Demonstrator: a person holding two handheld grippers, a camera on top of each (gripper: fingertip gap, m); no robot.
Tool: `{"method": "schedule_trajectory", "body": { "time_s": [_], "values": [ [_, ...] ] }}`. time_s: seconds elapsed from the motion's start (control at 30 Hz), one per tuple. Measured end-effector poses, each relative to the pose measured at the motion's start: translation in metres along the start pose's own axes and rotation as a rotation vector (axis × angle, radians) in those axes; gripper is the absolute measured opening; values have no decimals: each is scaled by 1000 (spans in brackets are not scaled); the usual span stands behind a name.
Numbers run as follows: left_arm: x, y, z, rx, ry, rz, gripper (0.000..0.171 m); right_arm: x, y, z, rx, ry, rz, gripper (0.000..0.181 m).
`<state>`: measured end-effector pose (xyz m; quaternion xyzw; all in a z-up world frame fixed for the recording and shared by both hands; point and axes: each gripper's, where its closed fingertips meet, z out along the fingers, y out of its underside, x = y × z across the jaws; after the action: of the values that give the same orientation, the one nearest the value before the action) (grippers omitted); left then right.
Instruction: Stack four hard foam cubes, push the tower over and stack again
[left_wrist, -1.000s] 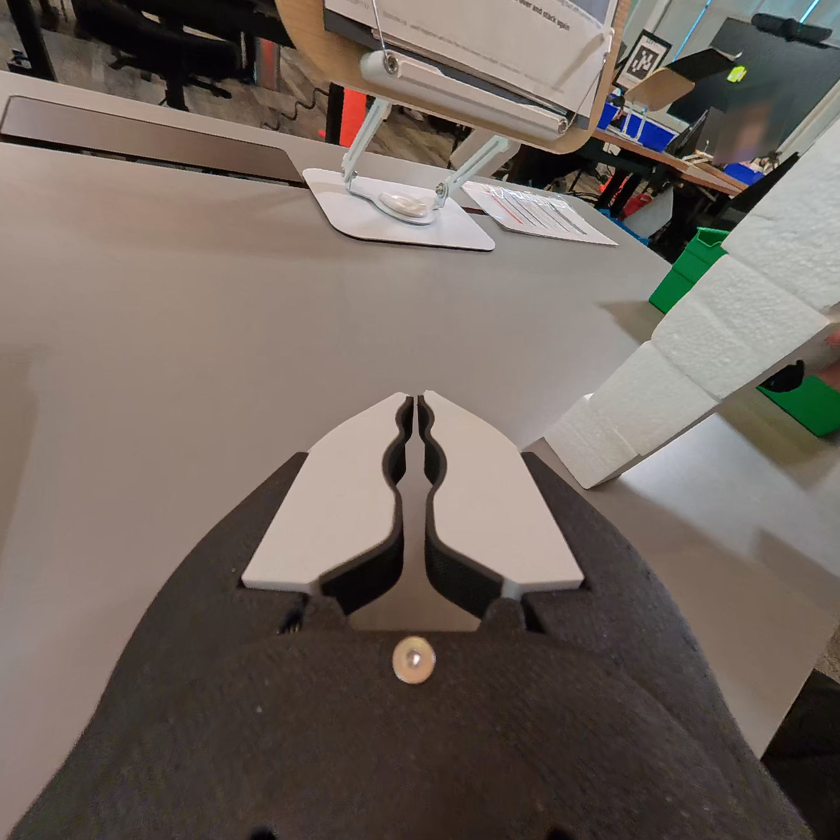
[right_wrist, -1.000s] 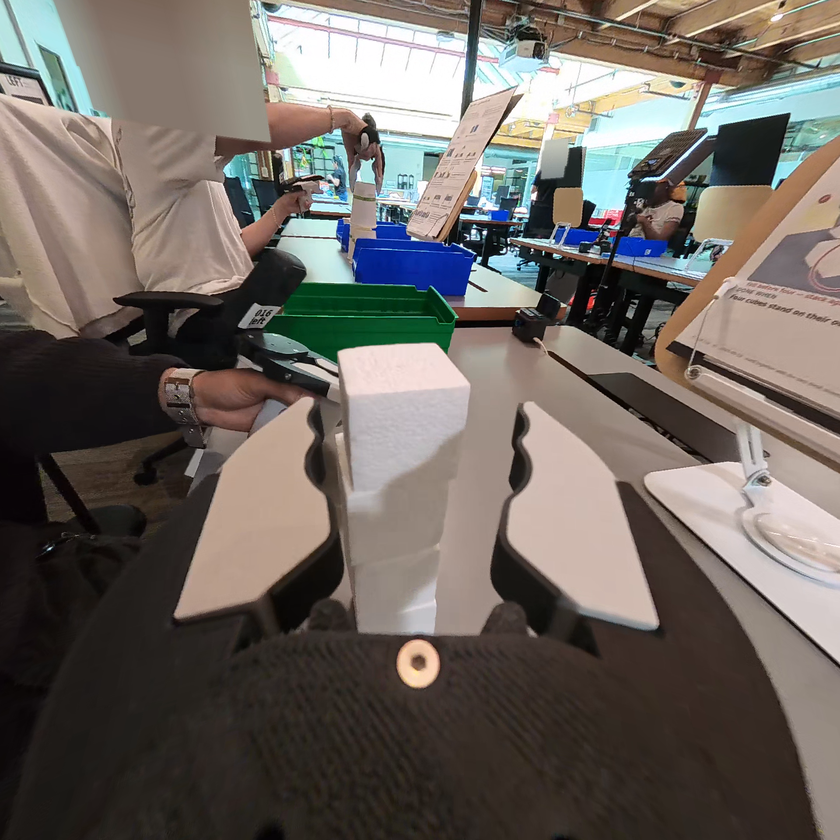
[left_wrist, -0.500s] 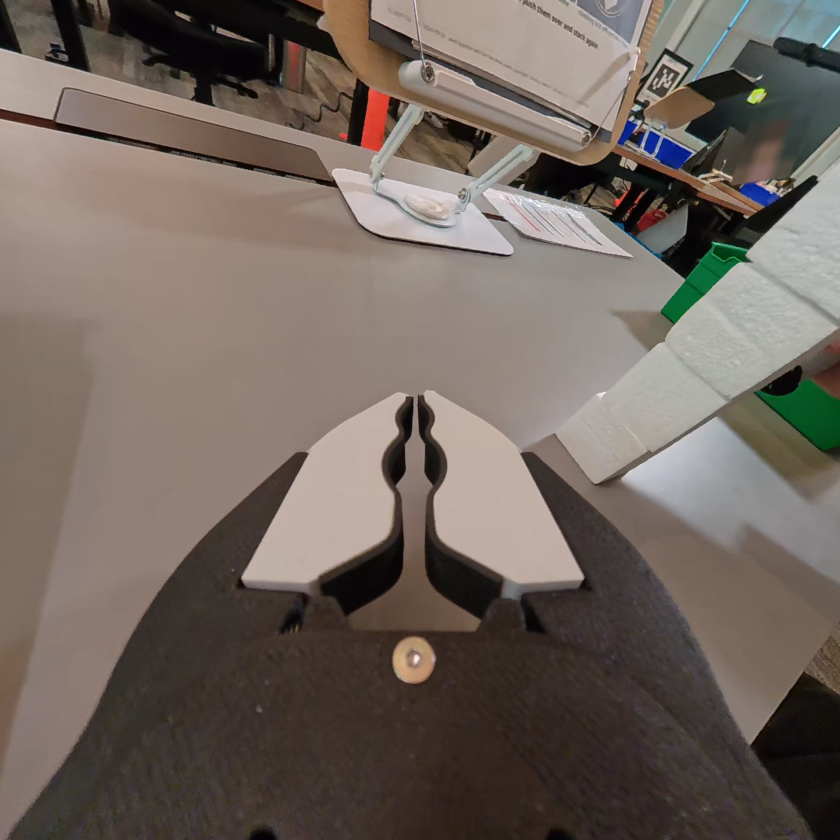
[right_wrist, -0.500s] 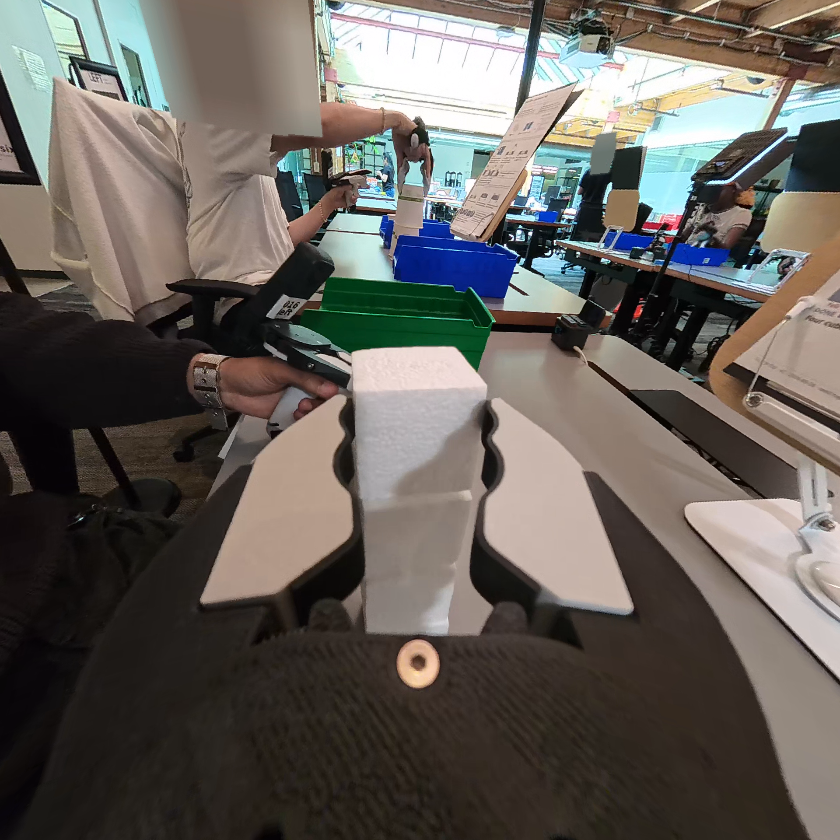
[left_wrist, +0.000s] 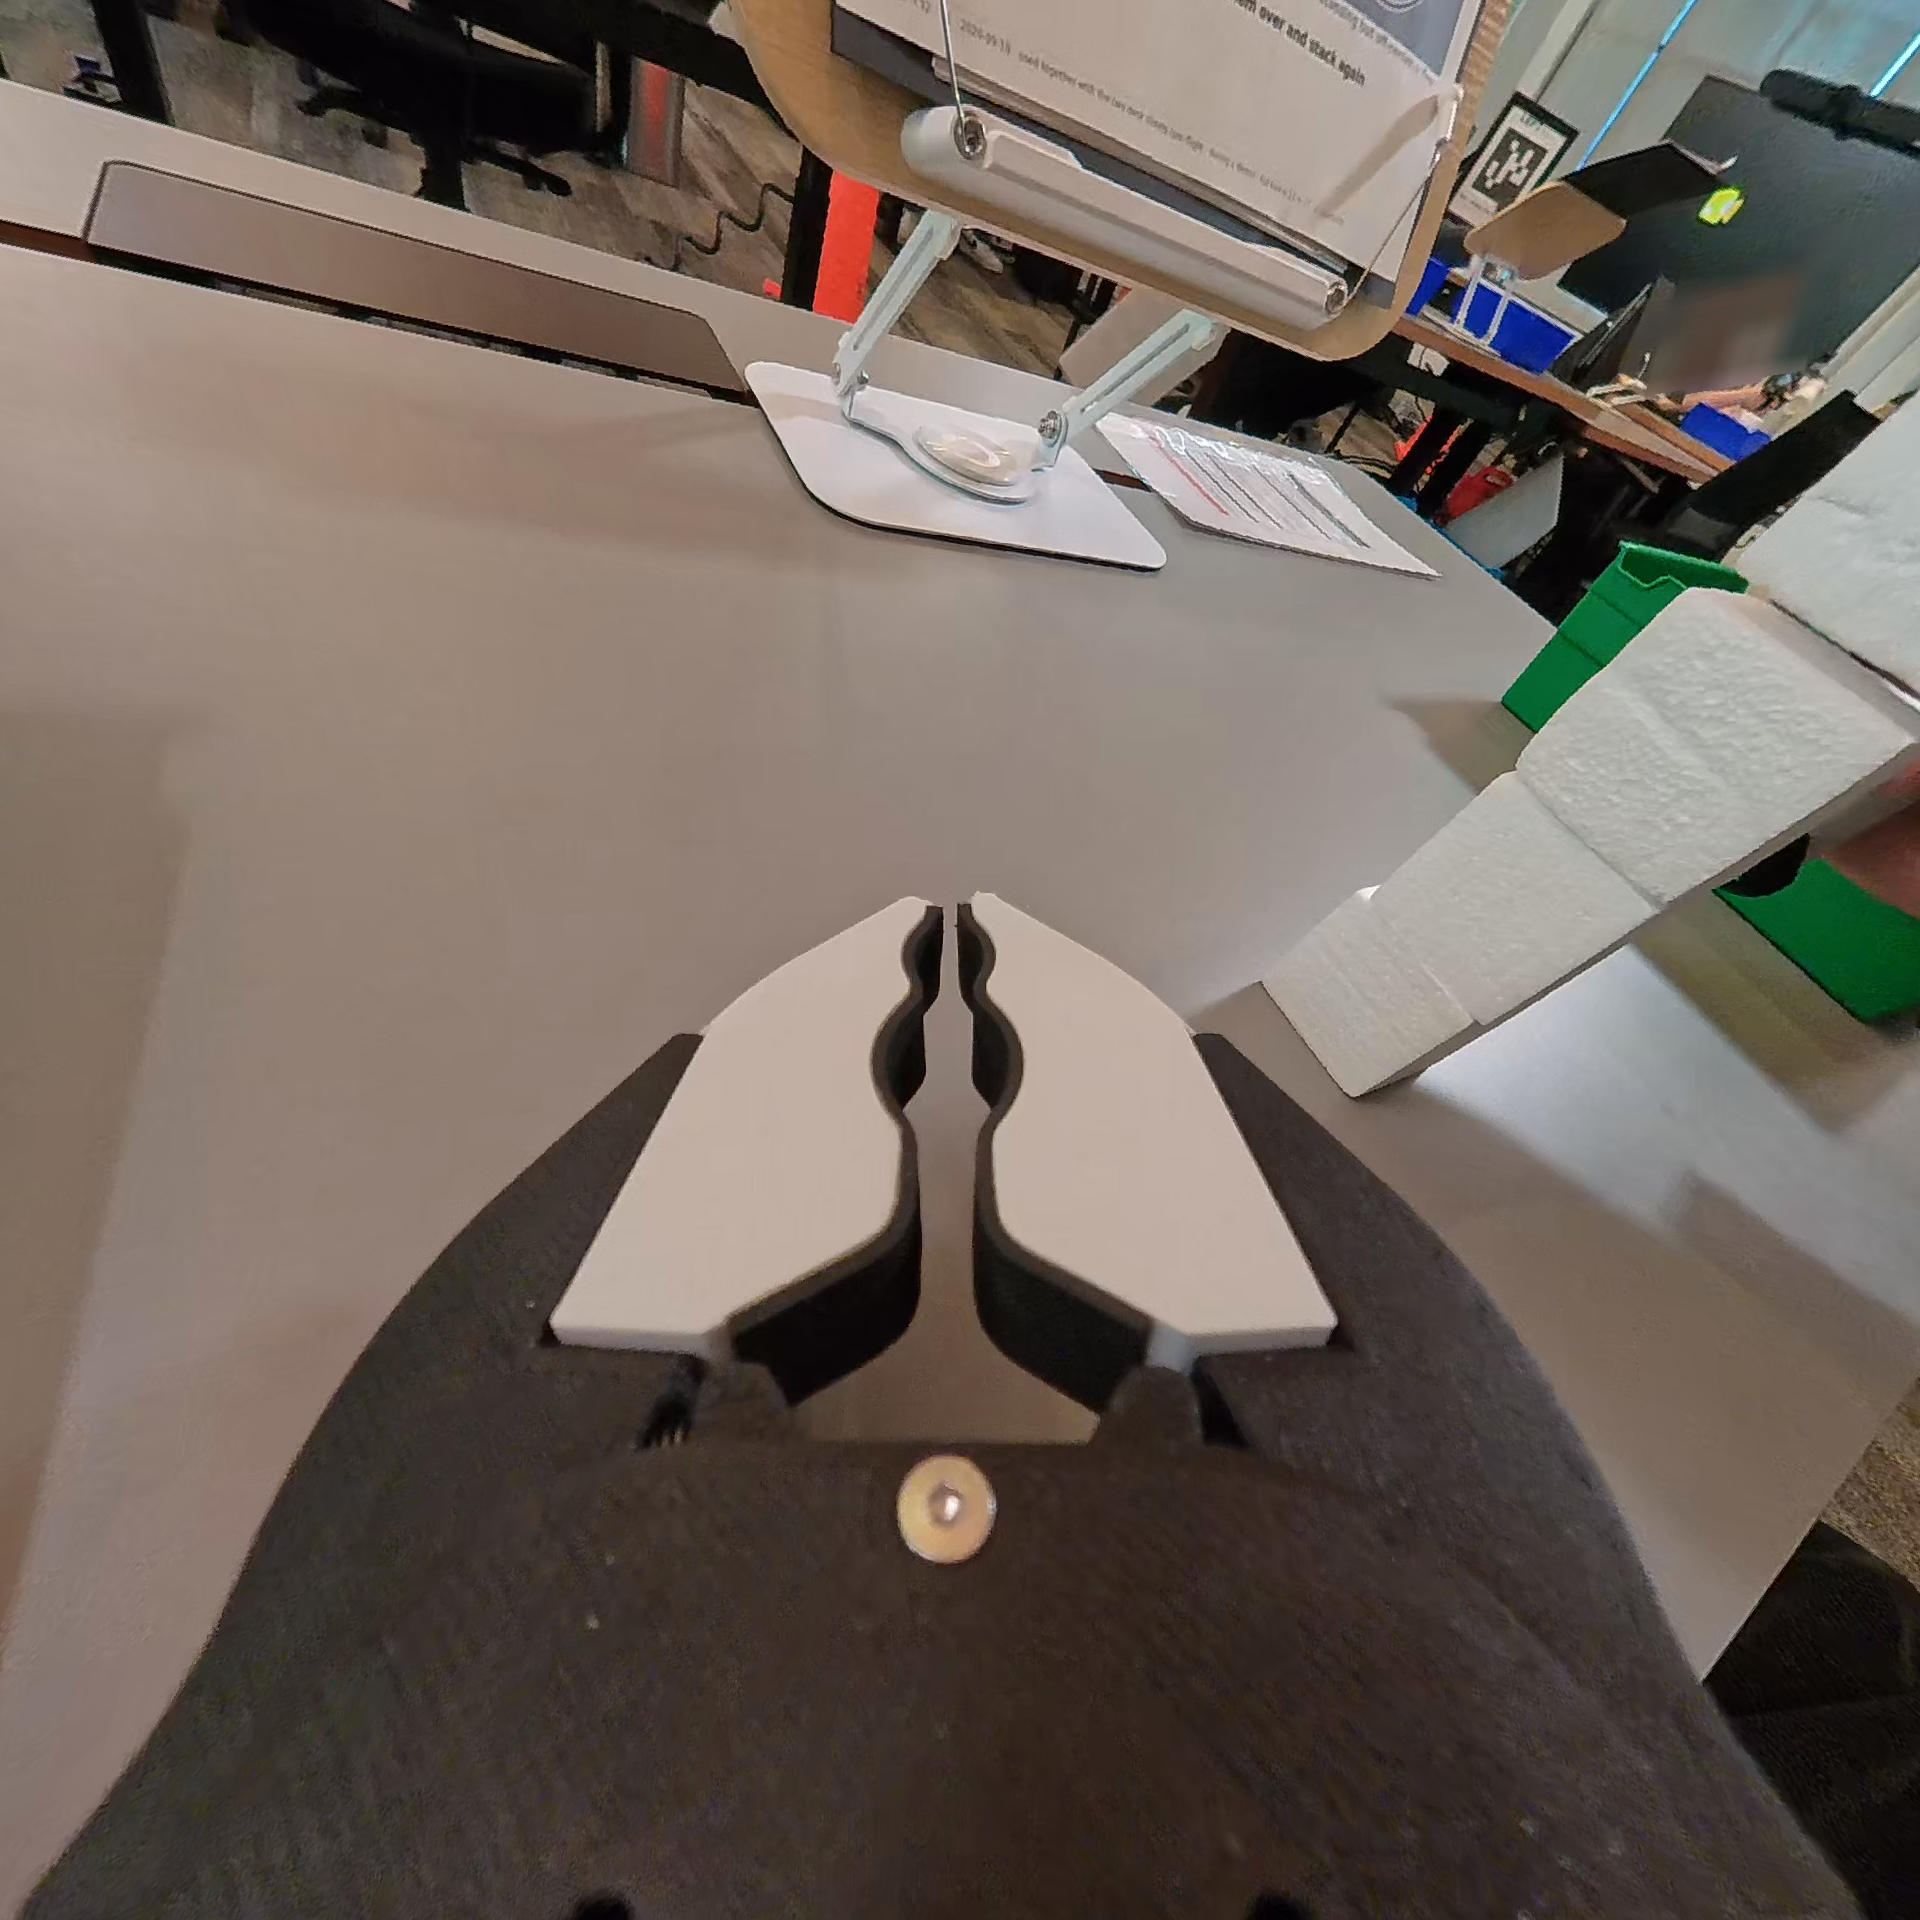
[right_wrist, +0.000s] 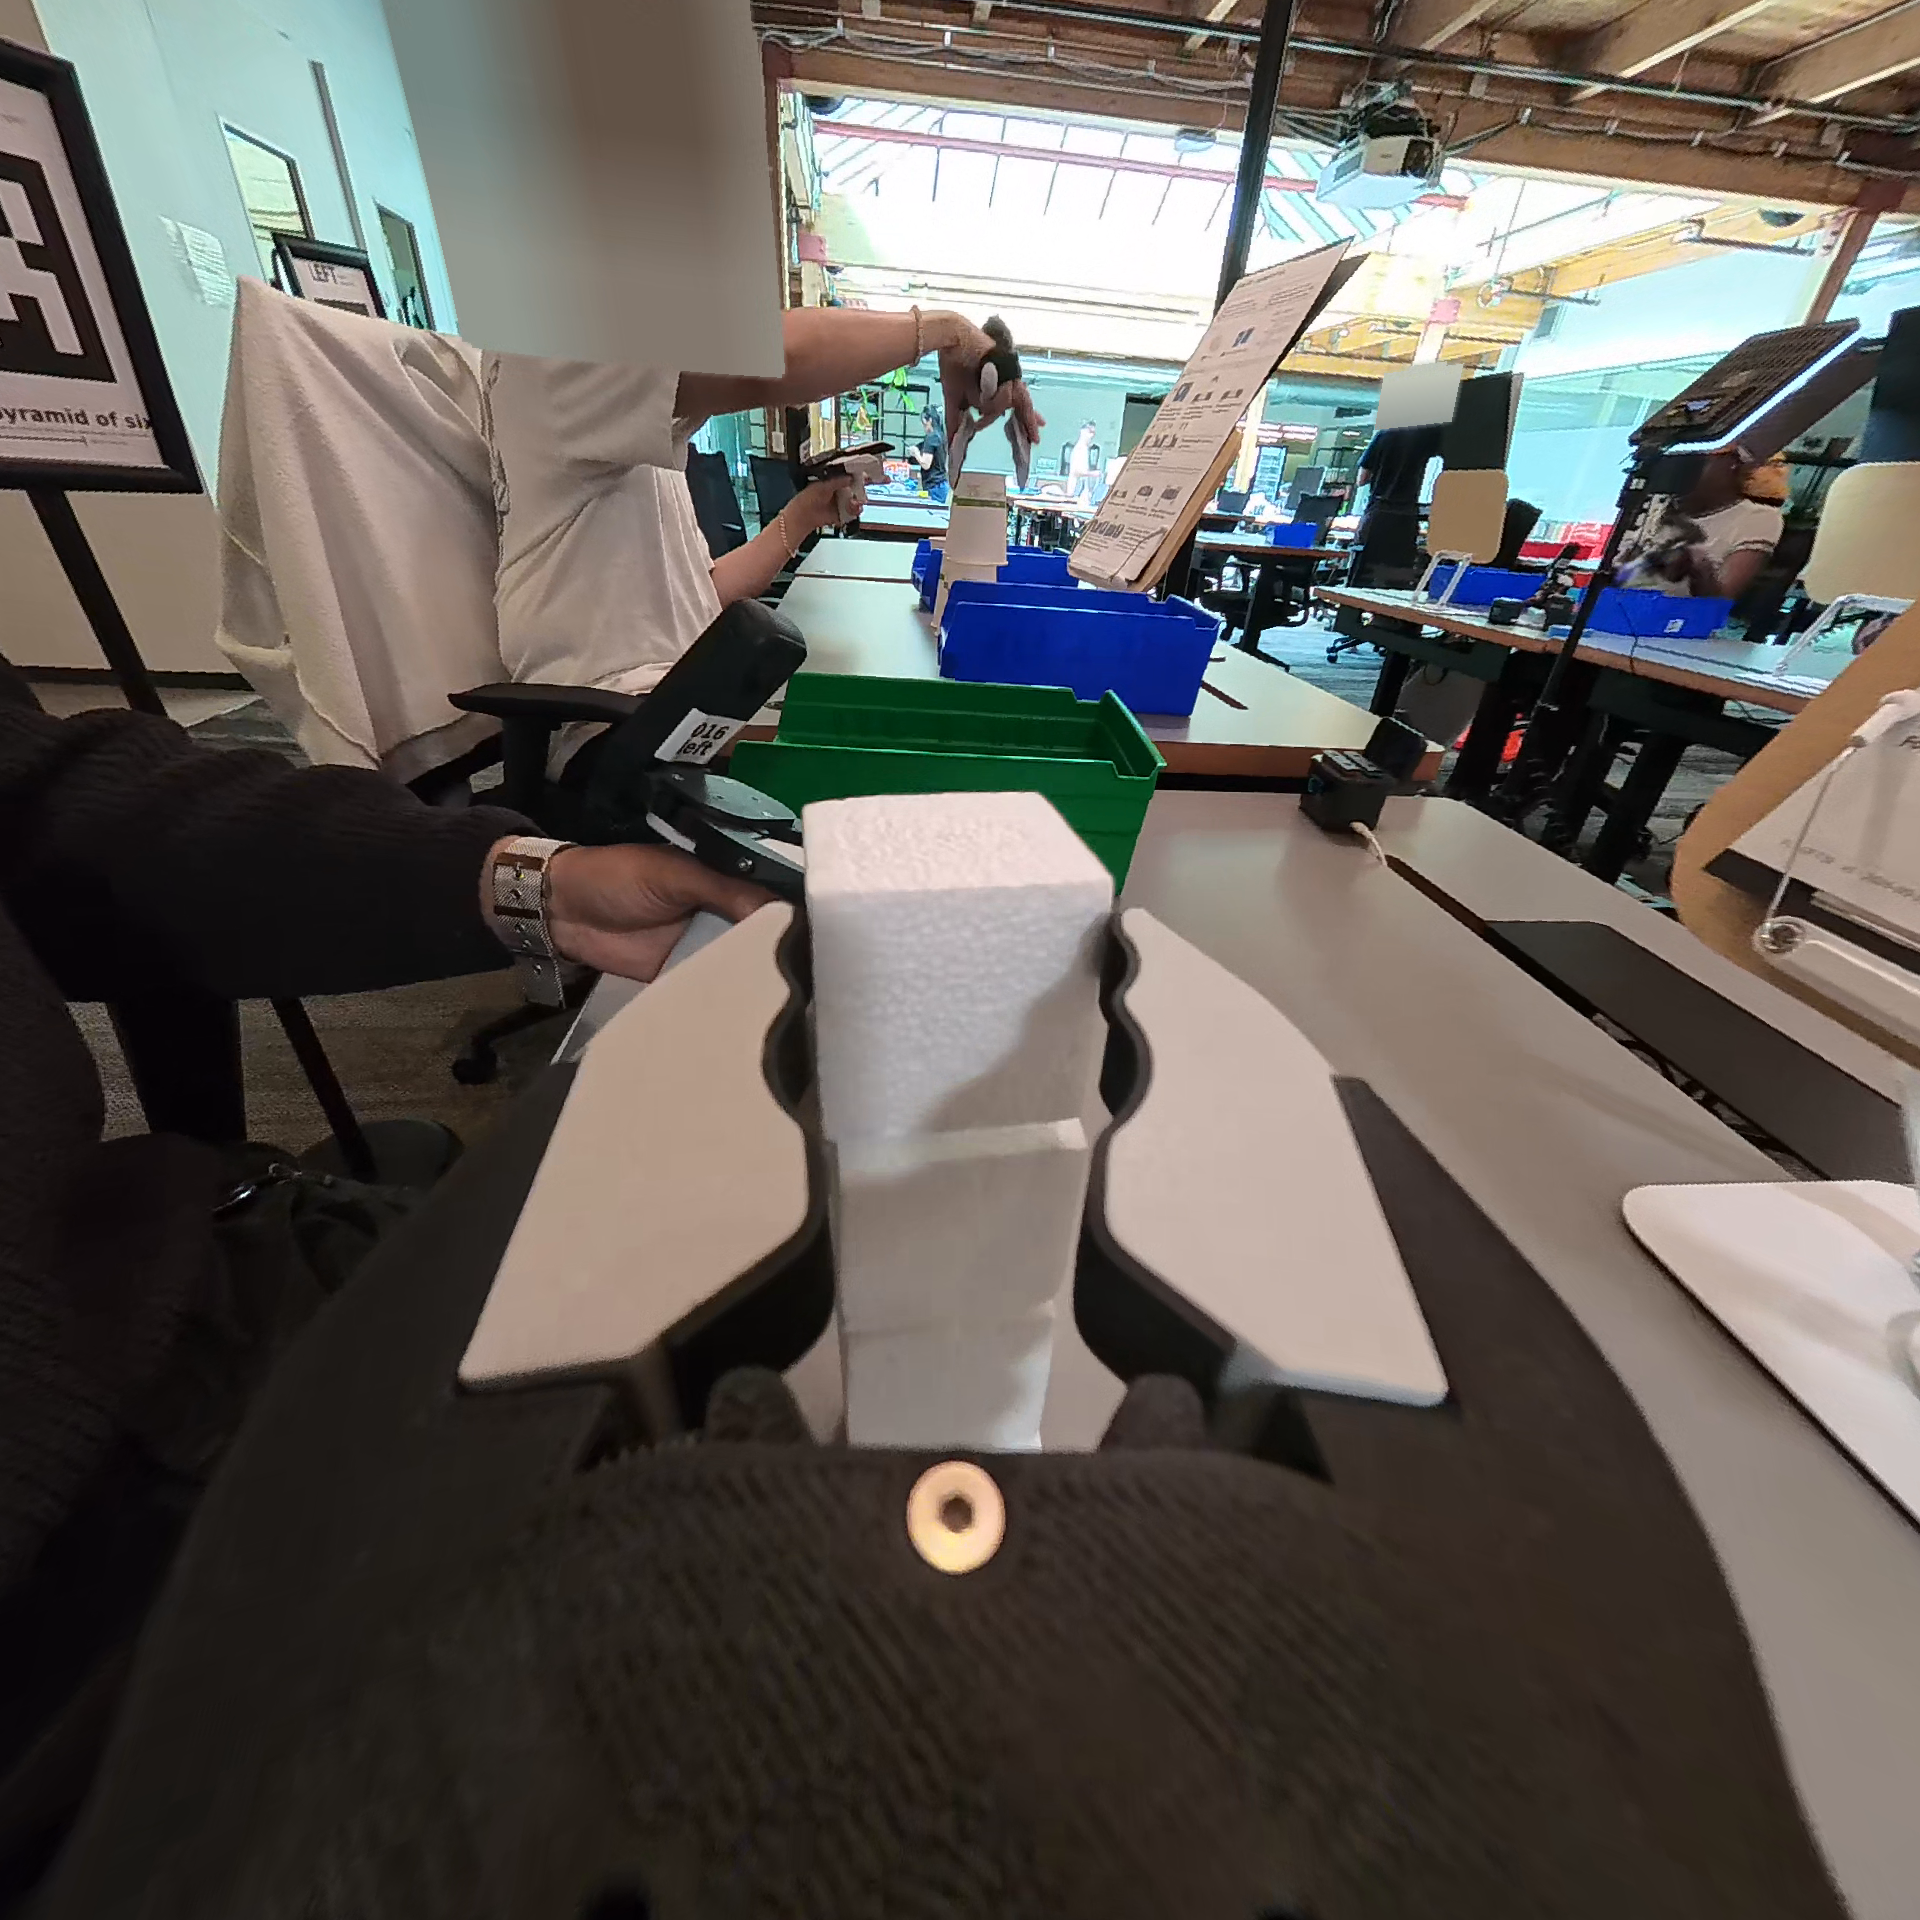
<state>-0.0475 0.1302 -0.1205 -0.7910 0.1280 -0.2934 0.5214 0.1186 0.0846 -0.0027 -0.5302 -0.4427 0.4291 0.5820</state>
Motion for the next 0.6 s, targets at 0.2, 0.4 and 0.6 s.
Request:
{"method": "schedule_trajectory", "body": {
  "time_s": [0.2, 0.4, 0.6],
  "values": [
    [0, 0, 0, -2, 2, -2, 3, 1, 3, -1, -6, 2, -7, 54],
    [0, 1, 1, -6, 4, -3, 3, 2, 6, -1, -4, -7, -3, 54],
    [0, 1, 1, -8, 4, -7, 3, 2, 4, 0, 9, -6, -17, 54]
  ]
}}
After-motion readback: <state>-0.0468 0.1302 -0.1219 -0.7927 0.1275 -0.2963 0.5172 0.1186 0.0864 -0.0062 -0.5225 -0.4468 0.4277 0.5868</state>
